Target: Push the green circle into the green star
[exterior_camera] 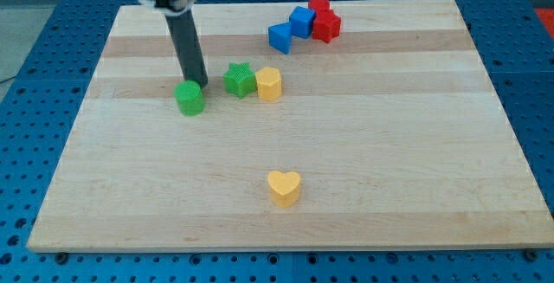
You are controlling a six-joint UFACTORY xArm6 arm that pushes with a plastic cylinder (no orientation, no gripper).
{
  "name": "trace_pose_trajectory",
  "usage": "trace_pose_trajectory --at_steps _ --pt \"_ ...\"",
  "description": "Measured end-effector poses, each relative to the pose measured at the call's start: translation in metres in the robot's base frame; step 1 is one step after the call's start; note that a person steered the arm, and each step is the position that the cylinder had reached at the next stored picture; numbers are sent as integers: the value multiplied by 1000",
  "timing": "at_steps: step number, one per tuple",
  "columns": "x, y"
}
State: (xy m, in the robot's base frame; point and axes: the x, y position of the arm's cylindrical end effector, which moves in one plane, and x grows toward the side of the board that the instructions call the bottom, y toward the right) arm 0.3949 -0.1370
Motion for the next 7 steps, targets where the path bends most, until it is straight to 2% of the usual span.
trace_pose_trajectory --at_steps 1,3,4,5,6,7 --pt "0 -1" --pt "30 -57" --pt "42 -26" --pt "42 40" --pt "67 2" --pt "101 -71"
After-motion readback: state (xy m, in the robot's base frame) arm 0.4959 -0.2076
